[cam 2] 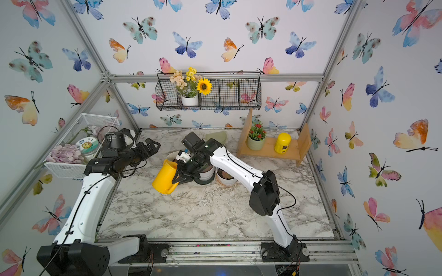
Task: Water the succulent around the soil edge
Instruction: Water the soil of the potted plant with water.
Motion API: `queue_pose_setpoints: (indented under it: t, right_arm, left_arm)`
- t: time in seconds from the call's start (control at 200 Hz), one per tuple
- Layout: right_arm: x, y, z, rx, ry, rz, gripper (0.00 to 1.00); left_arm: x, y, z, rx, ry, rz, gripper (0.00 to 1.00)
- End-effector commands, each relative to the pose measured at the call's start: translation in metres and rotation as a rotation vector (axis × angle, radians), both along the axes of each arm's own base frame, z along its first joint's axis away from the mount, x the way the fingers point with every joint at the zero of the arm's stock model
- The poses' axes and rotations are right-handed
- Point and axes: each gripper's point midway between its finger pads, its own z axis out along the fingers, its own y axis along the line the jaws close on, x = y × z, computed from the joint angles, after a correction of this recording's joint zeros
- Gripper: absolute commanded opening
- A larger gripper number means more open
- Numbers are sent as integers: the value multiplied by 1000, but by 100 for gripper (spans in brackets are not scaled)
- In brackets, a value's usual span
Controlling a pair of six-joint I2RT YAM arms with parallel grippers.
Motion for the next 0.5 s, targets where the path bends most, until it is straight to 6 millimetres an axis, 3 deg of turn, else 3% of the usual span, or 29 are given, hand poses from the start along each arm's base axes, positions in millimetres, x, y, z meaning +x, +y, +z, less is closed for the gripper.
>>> queue_pose_setpoints:
  t: [0.0,0.24,0.496]
  right_arm:
    - [11,4,15,64,-16,-6,1]
    - [41,-12,26,89,-39,-65,1]
    - [42,-33,25,69,-37,-62,1]
  left_arm:
    - [5,-4,11,-18,-30,-27,99]
    - [8,-6,12,-29,-27,-33,99]
    - [10,-11,11,-33,-21,-45,99]
